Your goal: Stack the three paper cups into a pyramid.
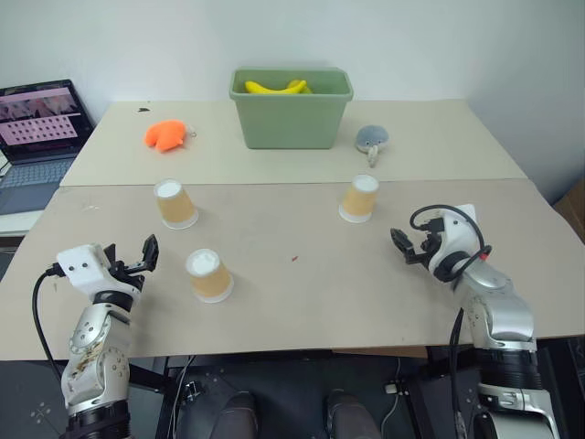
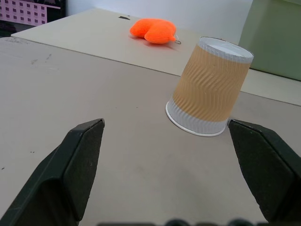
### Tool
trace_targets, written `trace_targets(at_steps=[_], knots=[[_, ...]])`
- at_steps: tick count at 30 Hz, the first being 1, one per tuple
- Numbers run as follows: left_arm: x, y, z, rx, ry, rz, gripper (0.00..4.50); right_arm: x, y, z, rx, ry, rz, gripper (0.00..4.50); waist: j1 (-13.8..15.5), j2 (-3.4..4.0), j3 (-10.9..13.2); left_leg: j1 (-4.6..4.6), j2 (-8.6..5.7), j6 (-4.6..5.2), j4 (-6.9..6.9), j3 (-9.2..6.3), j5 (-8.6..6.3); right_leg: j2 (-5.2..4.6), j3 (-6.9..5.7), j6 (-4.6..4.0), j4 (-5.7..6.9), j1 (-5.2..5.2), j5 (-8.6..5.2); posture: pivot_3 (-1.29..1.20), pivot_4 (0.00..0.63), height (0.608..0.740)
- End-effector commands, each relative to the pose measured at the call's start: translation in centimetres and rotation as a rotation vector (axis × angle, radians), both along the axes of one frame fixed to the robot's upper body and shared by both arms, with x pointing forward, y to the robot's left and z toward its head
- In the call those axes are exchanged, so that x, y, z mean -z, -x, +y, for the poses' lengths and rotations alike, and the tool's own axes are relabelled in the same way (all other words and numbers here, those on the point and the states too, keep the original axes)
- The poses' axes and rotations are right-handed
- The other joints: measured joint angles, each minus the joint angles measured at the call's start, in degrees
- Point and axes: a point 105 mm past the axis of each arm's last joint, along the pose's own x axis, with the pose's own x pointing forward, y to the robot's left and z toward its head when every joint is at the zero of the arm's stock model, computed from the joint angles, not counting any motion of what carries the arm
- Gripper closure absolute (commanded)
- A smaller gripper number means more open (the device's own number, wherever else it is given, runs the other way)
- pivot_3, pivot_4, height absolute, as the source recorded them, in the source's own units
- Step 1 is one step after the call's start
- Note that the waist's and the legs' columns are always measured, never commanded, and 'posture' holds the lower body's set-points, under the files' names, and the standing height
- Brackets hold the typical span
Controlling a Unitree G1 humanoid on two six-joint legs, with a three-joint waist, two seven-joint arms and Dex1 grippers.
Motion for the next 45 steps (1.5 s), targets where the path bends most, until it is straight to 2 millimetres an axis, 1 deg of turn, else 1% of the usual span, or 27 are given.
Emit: trace_targets(at_steps=[1, 4, 6, 9, 11, 12, 13, 15, 16, 18, 20, 23, 25, 27, 31, 36, 39, 42, 45], knots=[[-1.0, 0.5, 0.2, 0.003, -0.001, -0.042, 0.00, -2.1, -0.6, 0.3, -0.017, 0.016, -0.074, 0.06, -0.02, 0.00, 0.00, 0.00, 0.00, 0.00, 0.00, 0.00, 0.00, 0.00, 0.00, 0.00, 0.00, 0.00, 0.00, 0.00, 0.150, 0.732], [-0.8, 0.7, 0.3, 0.014, 0.003, -0.040, 0.00, -2.4, -0.9, 0.6, -0.039, 0.028, -0.070, 0.06, -0.21, 0.00, 0.00, 0.02, 0.01, 0.00, 0.00, 0.02, 0.00, 0.00, 0.03, 0.00, 0.01, 0.00, 0.00, 0.00, 0.150, 0.732], [-1.1, 0.8, 0.3, 0.029, 0.011, -0.044, 0.00, -2.8, -1.0, 1.2, -0.077, 0.040, -0.069, 0.06, -0.16, 0.00, 0.00, 0.02, 0.02, 0.00, 0.00, 0.00, 0.00, 0.02, 0.01, 0.00, 0.01, -0.01, 0.00, 0.00, 0.150, 0.732], [-1.8, 1.0, 0.1, 0.077, -0.002, -0.050, 0.00, -4.9, -0.6, 4.5, -0.282, 0.030, -0.100, 0.06, -0.18, 0.00, 0.00, 0.01, 0.01, 0.00, 0.00, 0.01, 0.00, 0.01, 0.01, 0.00, 0.00, -0.01, 0.00, 0.00, 0.150, 0.732], [-2.5, 1.2, -0.5, 0.132, -0.017, -0.058, 0.00, -6.5, 1.1, 8.2, -0.544, 0.038, -0.102, 0.06, -0.21, 0.02, 0.02, 0.00, 0.02, 0.00, 0.00, 0.00, 0.00, 0.01, 0.01, 0.00, 0.00, -0.02, 0.00, 0.00, 0.150, 0.732], [-2.8, 1.2, -0.8, 0.159, -0.025, -0.061, 0.00, -6.9, 2.3, 9.7, -0.668, 0.048, -0.097, 0.06, -0.22, 0.03, 0.02, 0.00, 0.02, 0.00, -0.01, 0.00, 0.00, 0.02, 0.01, 0.00, 0.00, -0.03, 0.00, 0.00, 0.150, 0.732], [-3.2, 1.4, -1.3, 0.195, -0.026, -0.063, 0.00, -7.2, 4.0, 11.4, -0.814, 0.066, -0.092, 0.06, -0.20, 0.03, 0.02, 0.00, 0.04, 0.01, -0.02, -0.01, -0.01, 0.03, 0.00, 0.00, 0.00, -0.03, 0.00, 0.00, 0.150, 0.732], [-3.8, 1.6, -2.2, 0.272, -0.027, -0.056, 0.00, -7.5, 6.8, 13.3, -1.026, 0.095, -0.068, 0.06, -0.15, 0.02, 0.02, -0.01, 0.05, 0.03, -0.01, -0.03, -0.02, 0.03, -0.02, 0.01, -0.03, -0.01, 0.00, 0.00, 0.150, 0.732], [-4.3, 2.0, -3.1, 0.344, -0.036, -0.050, 0.00, -7.6, 8.4, 14.3, -1.137, 0.108, -0.052, 0.06, -0.15, 0.02, 0.03, 0.00, 0.05, 0.04, -0.01, -0.07, -0.03, 0.02, -0.08, 0.01, -0.09, 0.05, -0.01, 0.00, 0.150, 0.732], [-4.9, 2.8, -5.0, 0.488, -0.061, -0.023, 0.00, -7.8, 9.8, 15.5, -1.251, 0.129, -0.040, 0.06, -0.15, -0.01, 0.04, 0.00, 0.05, 0.04, 0.00, -0.07, -0.03, 0.01, -0.09, 0.01, -0.16, 0.08, -0.01, 0.00, 0.150, 0.732], [-4.9, 3.9, -6.9, 0.643, -0.092, 0.025, 0.00, -7.7, 9.8, 16.3, -1.282, 0.147, -0.041, 0.06, -0.15, -0.02, 0.05, 0.02, 0.05, 0.04, 0.01, -0.06, -0.03, 0.01, -0.09, 0.01, -0.12, 0.07, 0.00, 0.00, 0.150, 0.732], [-4.7, 5.8, -8.9, 0.844, -0.098, 0.112, 0.00, -7.4, 9.3, 16.9, -1.283, 0.155, -0.041, 0.06, -0.09, 0.01, 0.05, 0.08, 0.07, 0.04, 0.00, -0.06, -0.03, 0.02, -0.09, -0.01, -0.08, 0.08, -0.01, 0.00, 0.150, 0.732], [-4.4, 6.7, -9.7, 0.945, -0.118, 0.168, 0.00, -7.0, 9.1, 17.2, -1.279, 0.155, -0.039, 0.06, -0.11, -0.02, 0.06, 0.08, 0.11, 0.04, -0.01, -0.05, -0.03, 0.05, -0.09, -0.03, -0.10, 0.06, -0.03, 0.00, 0.150, 0.732], [-4.2, 7.1, -9.9, 1.003, -0.122, 0.206, 0.00, -6.6, 8.9, 17.4, -1.269, 0.162, -0.040, 0.06, -0.06, 0.00, 0.08, 0.04, 0.07, 0.04, -0.02, -0.02, -0.03, 0.02, -0.08, -0.03, -0.09, 0.02, -0.03, 0.00, 0.150, 0.732], [-3.0, 6.2, -9.5, 1.024, -0.190, 0.265, 0.00, -6.5, 9.1, 17.5, -1.253, 0.143, -0.048, 0.06, 0.00, 0.01, 0.08, 0.04, 0.08, 0.04, -0.02, -0.04, -0.03, 0.03, -0.09, -0.03, -0.10, 0.02, -0.03, 0.00, 0.150, 0.732], [-3.0, 4.1, -9.1, 1.007, -0.274, 0.247, 0.00, -6.6, 9.2, 17.3, -1.218, 0.119, -0.060, 0.06, 0.08, -0.01, 0.09, 0.02, 0.08, 0.04, -0.02, -0.04, -0.03, 0.03, -0.10, -0.03, -0.12, 0.02, -0.03, 0.00, 0.150, 0.732], [-2.8, 3.3, -9.2, 1.004, -0.328, 0.236, 0.00, -6.6, 9.1, 17.2, -1.200, 0.108, -0.066, 0.06, 0.05, -0.01, 0.09, 0.00, 0.07, 0.04, -0.03, -0.04, -0.03, 0.03, -0.10, -0.03, -0.12, 0.00, -0.03, 0.00, 0.150, 0.732], [-2.3, 3.1, -10.3, 1.066, -0.429, 0.223, 0.00, -6.7, 8.9, 17.1, -1.169, 0.099, -0.075, 0.06, -0.01, -0.01, 0.09, 0.00, 0.08, 0.04, -0.03, -0.04, -0.03, 0.03, -0.09, -0.03, -0.10, -0.01, -0.03, 0.00, 0.150, 0.732], [-2.1, 3.2, -11.0, 1.119, -0.449, 0.218, 0.00, -6.7, 8.9, 17.0, -1.154, 0.093, -0.079, 0.06, -0.08, -0.01, 0.09, -0.01, 0.08, 0.04, -0.03, -0.03, -0.03, 0.04, -0.09, -0.03, -0.09, -0.03, -0.03, 0.00, 0.150, 0.732]])
